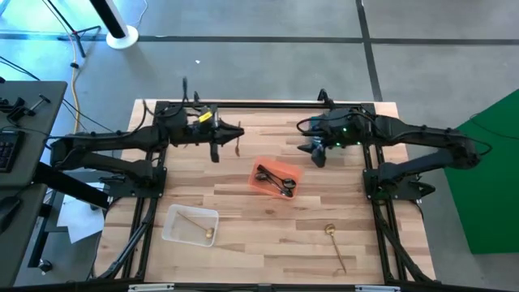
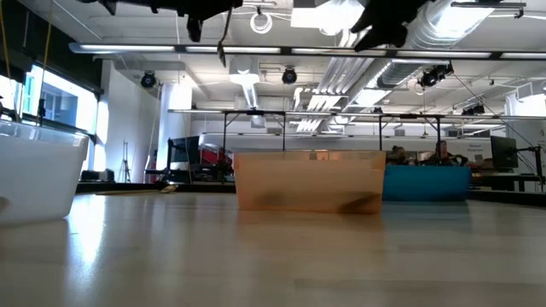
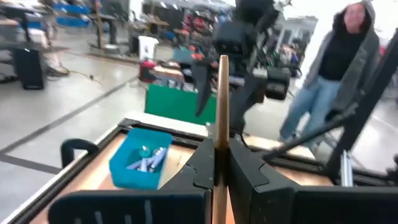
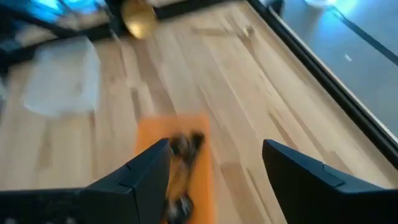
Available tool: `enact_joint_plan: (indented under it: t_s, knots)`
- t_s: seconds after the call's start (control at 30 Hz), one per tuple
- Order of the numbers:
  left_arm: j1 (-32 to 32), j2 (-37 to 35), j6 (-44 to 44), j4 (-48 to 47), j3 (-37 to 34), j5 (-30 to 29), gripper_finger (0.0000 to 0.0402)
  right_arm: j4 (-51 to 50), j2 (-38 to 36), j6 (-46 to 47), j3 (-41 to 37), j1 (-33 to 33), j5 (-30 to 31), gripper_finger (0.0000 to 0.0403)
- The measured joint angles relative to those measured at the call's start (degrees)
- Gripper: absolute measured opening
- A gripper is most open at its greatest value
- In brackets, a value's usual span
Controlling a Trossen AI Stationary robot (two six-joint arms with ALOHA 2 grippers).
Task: Sort silverware by color (type)
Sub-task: Put the bottom right golden spoon into the white bin
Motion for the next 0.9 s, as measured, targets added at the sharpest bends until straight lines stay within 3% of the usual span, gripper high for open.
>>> enact_joint_plan:
  t_s: [0.2,0.4,0.67,0.9]
  knots:
    - [0.0,-3.2,0.0,2.2,-2.6,-3.1,0.0006,-0.2,-4.8,2.5,-5.6,0.2,1.3,0.0239]
    - [0.0,-3.7,0.4,4.0,-2.6,-3.1,0.0006,6.1,-8.9,6.7,-14.3,0.1,2.0,0.0239]
    - [-0.1,-3.7,0.4,3.9,-2.6,-3.1,0.0006,19.8,-9.0,11.1,-20.9,0.1,2.0,0.0239]
    - [-0.1,-3.8,0.1,3.7,-2.6,-1.8,0.0006,25.3,-9.0,13.8,-21.6,0.1,1.9,0.0239]
